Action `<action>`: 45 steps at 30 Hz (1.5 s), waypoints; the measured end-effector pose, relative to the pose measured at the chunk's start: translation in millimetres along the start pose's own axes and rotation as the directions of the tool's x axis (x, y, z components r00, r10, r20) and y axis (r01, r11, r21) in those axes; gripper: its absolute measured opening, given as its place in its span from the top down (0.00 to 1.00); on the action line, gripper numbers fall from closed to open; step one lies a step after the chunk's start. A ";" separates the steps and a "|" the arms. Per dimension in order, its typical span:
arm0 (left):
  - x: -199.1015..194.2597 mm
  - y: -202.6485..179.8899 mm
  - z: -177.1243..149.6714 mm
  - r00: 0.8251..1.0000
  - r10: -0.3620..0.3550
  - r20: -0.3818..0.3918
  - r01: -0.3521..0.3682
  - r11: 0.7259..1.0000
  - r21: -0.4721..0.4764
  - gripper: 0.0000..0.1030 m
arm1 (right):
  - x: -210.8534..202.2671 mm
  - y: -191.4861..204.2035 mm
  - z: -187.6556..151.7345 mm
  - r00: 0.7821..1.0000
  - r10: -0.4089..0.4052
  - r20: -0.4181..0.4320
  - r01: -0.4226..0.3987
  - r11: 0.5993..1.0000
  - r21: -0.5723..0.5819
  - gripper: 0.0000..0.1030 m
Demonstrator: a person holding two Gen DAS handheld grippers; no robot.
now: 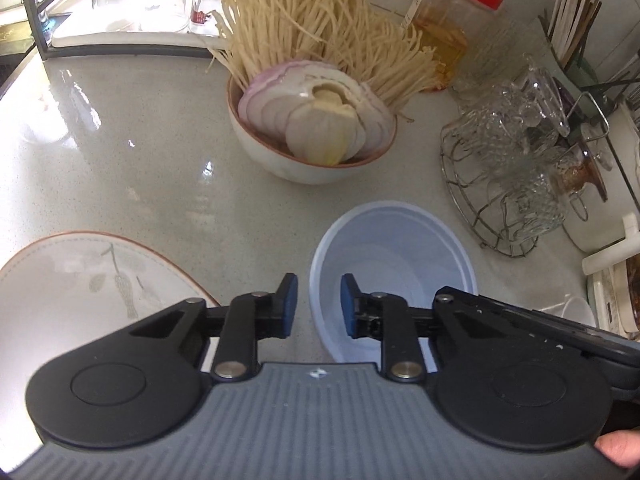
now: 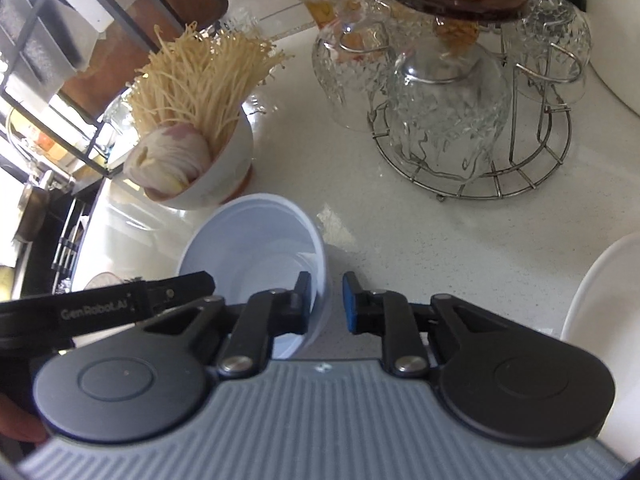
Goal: Organize plates and bowls
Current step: 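Close both grippers on the rim of one pale blue bowl, then lift the pale blue bowl and lower it into the other blue bowl, open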
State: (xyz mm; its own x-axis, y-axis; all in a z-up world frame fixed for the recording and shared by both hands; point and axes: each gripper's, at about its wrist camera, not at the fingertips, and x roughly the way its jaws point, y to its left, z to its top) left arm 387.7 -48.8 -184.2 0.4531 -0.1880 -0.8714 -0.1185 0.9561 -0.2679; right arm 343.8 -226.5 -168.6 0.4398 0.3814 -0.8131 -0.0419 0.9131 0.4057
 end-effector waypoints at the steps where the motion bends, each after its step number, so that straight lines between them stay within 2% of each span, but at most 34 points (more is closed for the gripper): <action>1: 0.5 -0.2 -0.2 1.000 -0.007 -0.002 0.007 1.000 -0.003 0.79 | 0.7 0.6 0.9 1.000 0.001 -0.002 -0.001 1.000 -0.007 0.87; 11: -11.3 -9.3 -4.7 0.999 -0.040 0.009 0.040 0.999 0.003 0.80 | -15.6 -2.1 2.8 1.000 0.013 0.014 -0.013 1.000 -0.009 0.87; 25: -72.3 -35.9 1.4 0.991 -0.120 0.066 0.114 0.989 0.098 0.80 | -80.9 7.4 -2.0 0.990 -0.012 0.138 0.008 1.000 0.029 0.87; 38: -96.3 -69.4 -12.4 0.977 -0.212 0.029 0.199 0.952 0.232 0.80 | -132.3 0.9 -20.2 0.967 -0.112 0.230 0.085 0.989 0.121 0.87; 45: -89.6 -87.8 -26.2 0.971 -0.238 -0.026 0.234 0.925 0.298 0.80 | -146.1 -12.1 -38.6 0.958 -0.167 0.232 0.125 0.975 0.184 0.87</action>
State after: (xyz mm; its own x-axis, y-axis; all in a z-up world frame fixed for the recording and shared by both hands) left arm 334.3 -121.8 -93.3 0.4455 -0.4156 -0.7930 0.2602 0.9076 -0.3296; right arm 245.4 -287.7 -70.8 0.6367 0.1795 -0.7500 0.1796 0.9112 0.3706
